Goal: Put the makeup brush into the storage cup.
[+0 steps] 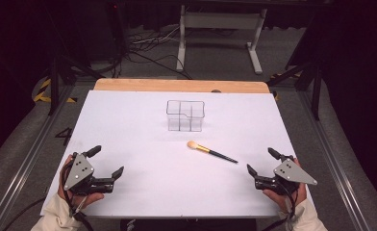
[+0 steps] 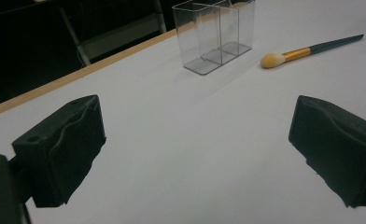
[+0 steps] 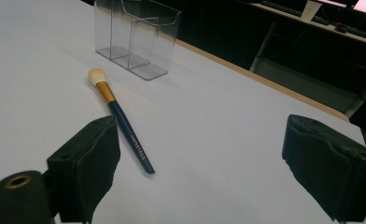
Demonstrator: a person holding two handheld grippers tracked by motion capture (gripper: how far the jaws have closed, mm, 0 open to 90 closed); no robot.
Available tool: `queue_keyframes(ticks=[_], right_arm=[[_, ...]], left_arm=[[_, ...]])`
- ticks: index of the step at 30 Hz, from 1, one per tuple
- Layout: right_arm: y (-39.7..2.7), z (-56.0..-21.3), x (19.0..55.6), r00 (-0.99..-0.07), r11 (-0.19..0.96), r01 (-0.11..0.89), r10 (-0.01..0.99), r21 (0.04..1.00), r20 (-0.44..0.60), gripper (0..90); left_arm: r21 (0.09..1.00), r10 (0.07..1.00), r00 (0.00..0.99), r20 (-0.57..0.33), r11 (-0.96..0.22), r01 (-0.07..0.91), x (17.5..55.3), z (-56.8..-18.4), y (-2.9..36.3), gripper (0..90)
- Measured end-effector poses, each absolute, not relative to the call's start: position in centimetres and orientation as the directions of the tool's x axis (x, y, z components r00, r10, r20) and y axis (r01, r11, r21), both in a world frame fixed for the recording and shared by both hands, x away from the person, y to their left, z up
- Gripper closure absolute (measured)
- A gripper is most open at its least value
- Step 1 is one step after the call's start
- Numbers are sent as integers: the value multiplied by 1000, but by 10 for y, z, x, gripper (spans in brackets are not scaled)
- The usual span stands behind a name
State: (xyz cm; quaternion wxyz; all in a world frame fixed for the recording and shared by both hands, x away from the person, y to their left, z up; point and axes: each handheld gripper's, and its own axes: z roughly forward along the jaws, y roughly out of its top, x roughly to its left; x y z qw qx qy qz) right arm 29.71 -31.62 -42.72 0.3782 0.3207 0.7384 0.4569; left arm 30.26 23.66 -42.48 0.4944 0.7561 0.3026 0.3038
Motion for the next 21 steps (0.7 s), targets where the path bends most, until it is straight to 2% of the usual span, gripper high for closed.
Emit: queue_keyframes(ticks=[5, 10, 21], right_arm=[[-317, -427, 298, -514, 370, 138, 820, 919, -253, 122], [-318, -430, 301, -520, 373, 160, 819, 914, -243, 118], [-313, -420, 313, -564, 408, 207, 793, 889, -232, 90]], left_arm=[[931, 756, 640, 136, -318, 178, 306, -429, 237, 47], [921, 760, 629, 162, -346, 180, 307, -433, 233, 58], [914, 748, 645, 156, -357, 193, 309, -437, 231, 54]])
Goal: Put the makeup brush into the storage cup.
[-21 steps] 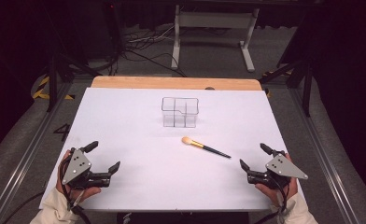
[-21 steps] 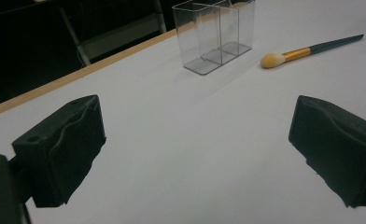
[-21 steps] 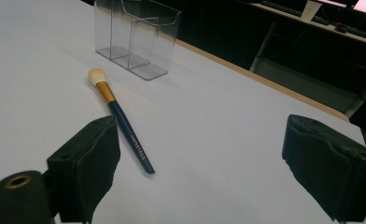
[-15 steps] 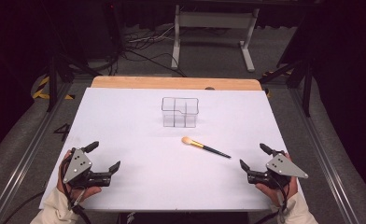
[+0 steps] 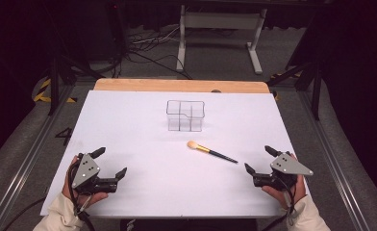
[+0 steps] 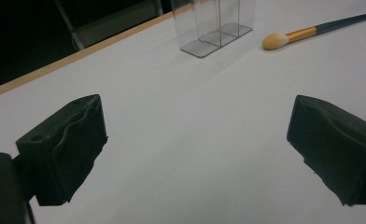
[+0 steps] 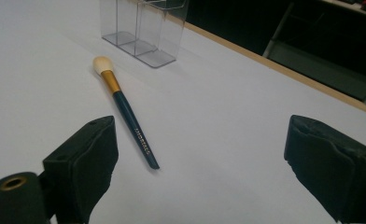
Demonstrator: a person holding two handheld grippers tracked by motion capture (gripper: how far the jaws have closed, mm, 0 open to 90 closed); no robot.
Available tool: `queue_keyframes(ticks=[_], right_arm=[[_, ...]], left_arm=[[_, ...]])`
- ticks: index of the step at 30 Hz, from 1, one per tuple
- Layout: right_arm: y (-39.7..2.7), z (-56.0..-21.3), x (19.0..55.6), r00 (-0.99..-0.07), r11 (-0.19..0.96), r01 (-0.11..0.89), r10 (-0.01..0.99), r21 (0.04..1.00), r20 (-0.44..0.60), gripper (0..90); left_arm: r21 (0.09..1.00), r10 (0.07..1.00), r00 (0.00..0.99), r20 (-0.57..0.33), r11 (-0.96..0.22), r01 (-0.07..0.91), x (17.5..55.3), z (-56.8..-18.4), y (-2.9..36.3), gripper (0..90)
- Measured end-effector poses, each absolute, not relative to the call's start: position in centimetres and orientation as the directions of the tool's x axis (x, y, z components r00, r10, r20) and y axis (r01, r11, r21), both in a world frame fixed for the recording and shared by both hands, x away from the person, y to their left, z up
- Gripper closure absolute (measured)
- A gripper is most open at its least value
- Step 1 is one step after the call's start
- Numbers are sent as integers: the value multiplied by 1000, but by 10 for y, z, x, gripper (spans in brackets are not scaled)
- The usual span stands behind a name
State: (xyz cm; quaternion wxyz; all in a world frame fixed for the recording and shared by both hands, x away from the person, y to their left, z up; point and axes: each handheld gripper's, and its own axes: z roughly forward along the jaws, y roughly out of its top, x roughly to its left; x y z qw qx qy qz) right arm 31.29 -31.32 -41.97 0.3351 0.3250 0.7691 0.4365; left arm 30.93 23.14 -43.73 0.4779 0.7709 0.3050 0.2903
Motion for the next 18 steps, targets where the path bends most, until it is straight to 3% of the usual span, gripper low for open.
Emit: queue_keyframes(ticks=[9, 18], right_arm=[[-296, -399, 343, -663, 501, 327, 726, 802, -183, 61], [-254, -376, 383, -779, 630, 375, 612, 680, -138, 78]], left_arm=[[904, 738, 657, 155, -374, 207, 312, -441, 228, 54], [899, 732, 667, 139, -376, 225, 310, -444, 230, 53]])
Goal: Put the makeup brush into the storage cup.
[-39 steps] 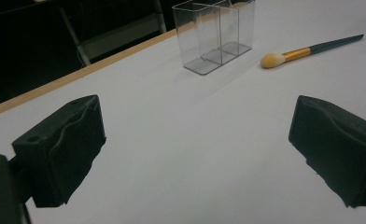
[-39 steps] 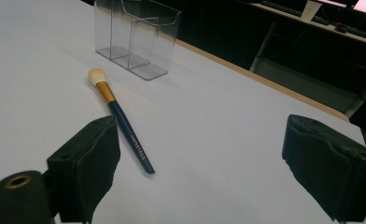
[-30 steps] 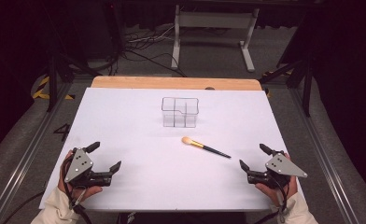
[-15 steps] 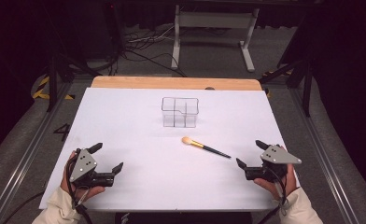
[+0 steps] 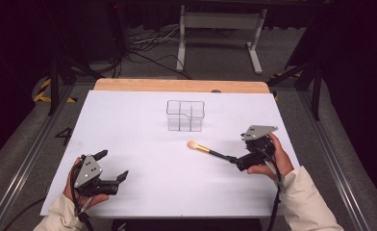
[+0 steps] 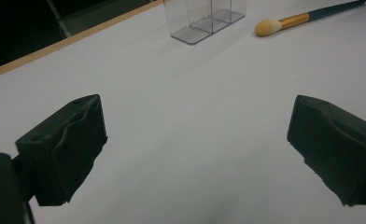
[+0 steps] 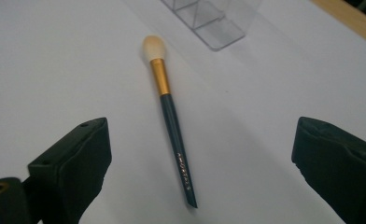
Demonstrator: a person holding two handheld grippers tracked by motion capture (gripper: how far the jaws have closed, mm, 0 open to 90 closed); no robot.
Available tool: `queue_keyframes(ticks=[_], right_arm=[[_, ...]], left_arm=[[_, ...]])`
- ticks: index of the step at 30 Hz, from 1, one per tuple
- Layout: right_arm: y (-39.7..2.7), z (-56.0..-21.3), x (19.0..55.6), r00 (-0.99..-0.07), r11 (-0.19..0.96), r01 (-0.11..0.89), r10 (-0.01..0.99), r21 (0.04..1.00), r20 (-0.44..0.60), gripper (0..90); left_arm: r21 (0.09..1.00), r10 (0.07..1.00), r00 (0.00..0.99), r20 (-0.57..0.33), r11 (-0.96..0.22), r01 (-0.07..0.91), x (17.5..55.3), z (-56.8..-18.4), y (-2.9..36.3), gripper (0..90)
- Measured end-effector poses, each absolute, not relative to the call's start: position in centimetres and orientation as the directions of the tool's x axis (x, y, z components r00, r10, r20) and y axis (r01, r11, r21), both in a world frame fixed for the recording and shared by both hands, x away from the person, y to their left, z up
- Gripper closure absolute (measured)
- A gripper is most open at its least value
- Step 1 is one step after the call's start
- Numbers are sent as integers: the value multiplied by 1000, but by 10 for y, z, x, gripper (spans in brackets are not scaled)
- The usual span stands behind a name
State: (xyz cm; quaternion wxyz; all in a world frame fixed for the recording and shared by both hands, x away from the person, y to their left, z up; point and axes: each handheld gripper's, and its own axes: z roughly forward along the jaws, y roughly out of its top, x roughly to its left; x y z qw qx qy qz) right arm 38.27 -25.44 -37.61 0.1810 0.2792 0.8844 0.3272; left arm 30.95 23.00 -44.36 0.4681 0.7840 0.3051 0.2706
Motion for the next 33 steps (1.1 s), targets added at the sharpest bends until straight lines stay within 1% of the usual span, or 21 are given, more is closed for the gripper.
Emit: queue_keyframes(ticks=[1, 2, 5, 7, 13, 17, 22, 26, 27, 29, 30, 33], right_arm=[[-249, -375, 386, -784, 647, 378, 605, 663, -143, 78], [-240, -373, 394, -797, 683, 377, 583, 625, -156, 80], [-222, -372, 407, -822, 730, 380, 548, 568, -156, 106], [-212, -374, 416, -834, 749, 391, 534, 535, -138, 121], [-188, -385, 437, -859, 818, 399, 491, 414, -143, 164], [-177, -394, 447, -870, 837, 402, 475, 371, -130, 254], [-167, -406, 455, -895, 875, 394, 435, 281, -100, 309], [-161, -412, 459, -903, 885, 395, 423, 248, -73, 426], [-160, -413, 461, -902, 885, 398, 425, 240, -74, 475], [-157, -417, 465, -902, 888, 403, 427, 221, -69, 513], [-156, -418, 466, -906, 893, 399, 419, 207, -65, 555], [-153, -420, 468, -910, 898, 395, 412, 194, -53, 588]], left_arm=[[899, 729, 670, 138, -376, 225, 309, -444, 230, 53], [897, 728, 671, 141, -381, 224, 309, -444, 230, 53], [897, 726, 675, 133, -378, 229, 309, -445, 230, 53], [896, 723, 678, 133, -381, 230, 308, -445, 230, 53], [897, 719, 682, 133, -380, 226, 308, -445, 231, 53], [897, 717, 686, 127, -377, 228, 308, -445, 232, 53], [896, 711, 692, 127, -381, 227, 308, -445, 231, 59], [897, 712, 692, 120, -377, 231, 308, -446, 231, 59], [897, 711, 693, 120, -377, 231, 308, -446, 231, 59], [898, 711, 693, 119, -375, 231, 308, -445, 232, 60], [897, 710, 694, 119, -376, 231, 308, -445, 232, 61], [897, 709, 696, 115, -375, 234, 308, -446, 232, 62]])
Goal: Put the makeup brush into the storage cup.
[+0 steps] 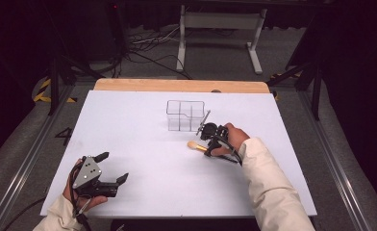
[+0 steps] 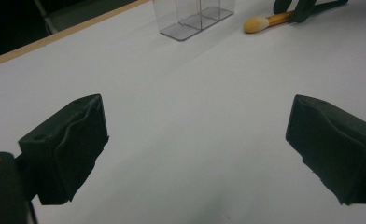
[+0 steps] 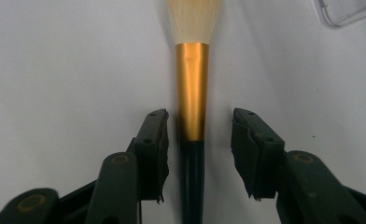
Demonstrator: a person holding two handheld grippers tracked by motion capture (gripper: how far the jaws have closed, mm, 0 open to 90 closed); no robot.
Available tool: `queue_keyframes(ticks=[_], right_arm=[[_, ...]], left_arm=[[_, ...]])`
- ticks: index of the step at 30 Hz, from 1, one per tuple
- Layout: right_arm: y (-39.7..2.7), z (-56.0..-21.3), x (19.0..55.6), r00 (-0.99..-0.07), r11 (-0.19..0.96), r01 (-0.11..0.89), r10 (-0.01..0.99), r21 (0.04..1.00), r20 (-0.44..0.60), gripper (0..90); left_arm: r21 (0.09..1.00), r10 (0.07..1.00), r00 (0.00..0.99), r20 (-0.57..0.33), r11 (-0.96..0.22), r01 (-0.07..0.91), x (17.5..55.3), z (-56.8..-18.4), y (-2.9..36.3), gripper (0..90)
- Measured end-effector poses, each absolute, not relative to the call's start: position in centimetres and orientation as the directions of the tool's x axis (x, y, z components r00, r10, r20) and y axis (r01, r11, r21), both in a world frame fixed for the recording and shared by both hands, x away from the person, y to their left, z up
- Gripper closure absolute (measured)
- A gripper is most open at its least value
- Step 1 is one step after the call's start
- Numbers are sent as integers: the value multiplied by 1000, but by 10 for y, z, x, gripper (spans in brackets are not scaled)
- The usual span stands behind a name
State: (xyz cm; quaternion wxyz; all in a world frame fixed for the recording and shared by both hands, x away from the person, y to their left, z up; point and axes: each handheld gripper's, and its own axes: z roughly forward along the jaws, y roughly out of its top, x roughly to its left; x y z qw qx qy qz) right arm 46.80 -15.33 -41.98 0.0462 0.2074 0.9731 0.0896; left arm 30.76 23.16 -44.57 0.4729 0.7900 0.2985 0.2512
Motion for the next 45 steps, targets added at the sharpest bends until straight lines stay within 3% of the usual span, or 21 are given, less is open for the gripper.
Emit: queue_keyframes(ticks=[7, 18, 21, 25, 36, 45], right_arm=[[-153, -419, 469, -911, 896, 398, 411, 197, -30, 778], [-160, -419, 458, -915, 885, 380, 402, 268, -32, 784], [-166, -416, 454, -912, 867, 379, 408, 325, -26, 784], [-188, -404, 443, -893, 778, 378, 449, 502, -23, 786], [-230, -389, 418, -845, 554, 320, 533, 769, -32, 787], [-245, -376, 404, -814, 382, 218, 579, 898, -49, 787]], left_arm=[[898, 708, 697, 114, -374, 233, 307, -446, 232, 63], [899, 711, 693, 118, -373, 228, 306, -445, 232, 63], [901, 710, 695, 113, -368, 230, 306, -445, 232, 66], [906, 711, 695, 110, -359, 223, 305, -444, 233, 66], [916, 716, 691, 102, -339, 216, 304, -443, 235, 64], [921, 715, 691, 105, -331, 203, 302, -441, 236, 61]])
